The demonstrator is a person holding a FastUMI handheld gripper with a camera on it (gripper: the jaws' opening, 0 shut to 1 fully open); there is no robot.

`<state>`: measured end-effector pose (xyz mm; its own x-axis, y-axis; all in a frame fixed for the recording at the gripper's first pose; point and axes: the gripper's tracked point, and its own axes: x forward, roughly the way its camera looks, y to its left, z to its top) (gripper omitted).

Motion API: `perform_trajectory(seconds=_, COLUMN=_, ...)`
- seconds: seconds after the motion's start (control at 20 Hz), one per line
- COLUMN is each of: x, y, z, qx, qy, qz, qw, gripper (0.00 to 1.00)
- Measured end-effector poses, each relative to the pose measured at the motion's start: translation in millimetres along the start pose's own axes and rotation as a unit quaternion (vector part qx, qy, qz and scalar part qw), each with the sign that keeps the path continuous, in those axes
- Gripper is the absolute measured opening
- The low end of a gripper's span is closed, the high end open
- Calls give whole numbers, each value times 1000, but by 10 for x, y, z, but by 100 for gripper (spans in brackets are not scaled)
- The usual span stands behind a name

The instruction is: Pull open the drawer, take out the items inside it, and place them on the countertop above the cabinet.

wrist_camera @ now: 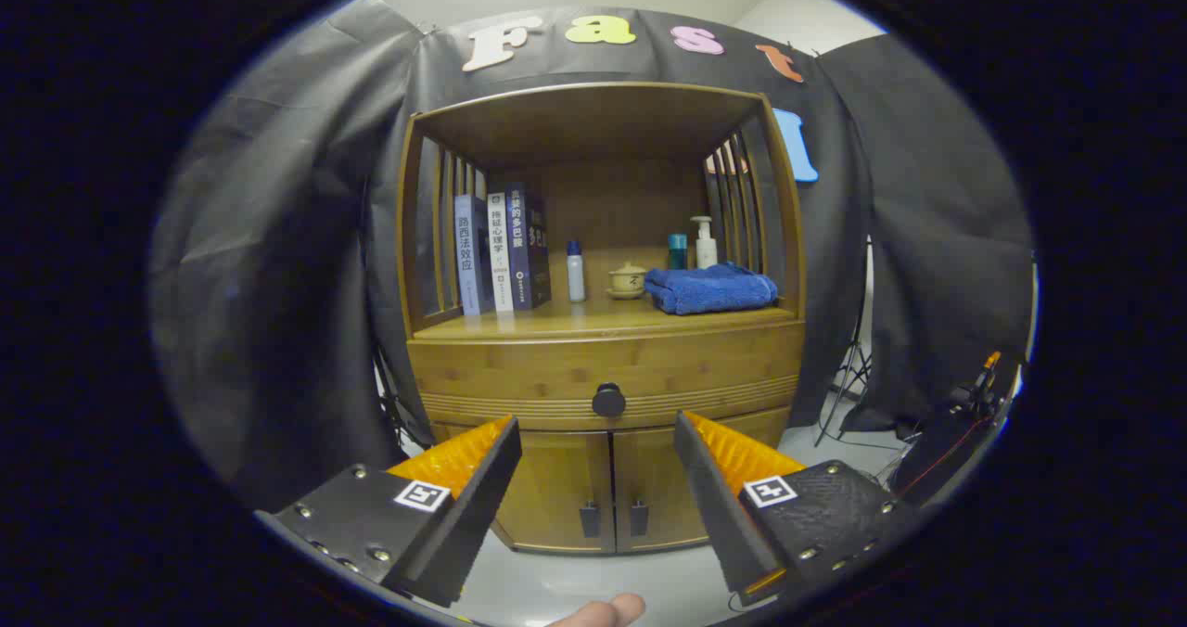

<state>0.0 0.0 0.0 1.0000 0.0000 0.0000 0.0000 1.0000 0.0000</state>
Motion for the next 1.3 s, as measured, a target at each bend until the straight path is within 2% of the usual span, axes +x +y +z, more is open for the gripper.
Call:
perform_trajectory(seconds=0.8, x=81, y=-76, z=-5, qx=-2, qy=-7, qz=-12, qw=1000, gripper=99)
perform_trajectory(seconds=1.1, x=454, y=-101, z=23, qx=-20, qy=-15, qz=-13, qw=1000, gripper=99)
perform_trajectory(seconds=1.3, x=777, y=-107, z=-23, qx=-11, qy=-15, qz=-13, qw=1000, gripper=99)
